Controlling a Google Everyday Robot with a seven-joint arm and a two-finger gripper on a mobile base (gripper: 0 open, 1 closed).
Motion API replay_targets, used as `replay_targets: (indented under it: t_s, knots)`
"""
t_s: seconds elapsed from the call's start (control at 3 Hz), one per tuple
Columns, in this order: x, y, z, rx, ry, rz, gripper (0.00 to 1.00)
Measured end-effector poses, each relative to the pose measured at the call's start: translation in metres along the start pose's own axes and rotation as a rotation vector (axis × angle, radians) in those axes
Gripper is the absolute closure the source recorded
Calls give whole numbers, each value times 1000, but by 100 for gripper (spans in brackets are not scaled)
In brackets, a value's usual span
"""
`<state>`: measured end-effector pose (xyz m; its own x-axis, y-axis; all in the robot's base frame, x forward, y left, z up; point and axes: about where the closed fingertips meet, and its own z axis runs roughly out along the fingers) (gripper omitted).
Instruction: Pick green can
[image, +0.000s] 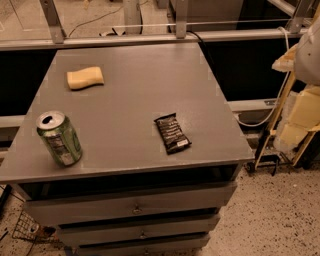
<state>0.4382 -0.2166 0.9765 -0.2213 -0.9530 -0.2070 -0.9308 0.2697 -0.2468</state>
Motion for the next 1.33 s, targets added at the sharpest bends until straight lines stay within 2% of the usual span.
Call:
replay_targets:
  t_s: [0.33, 0.67, 1.0, 1.33]
  knots:
    - [-6, -2, 0, 1, -16, -6, 0]
    - [-48, -11, 0, 6, -118, -46, 0]
    - [-134, -16, 1, -2, -273, -144, 0]
    - [-190, -8, -3, -37, -402, -194, 0]
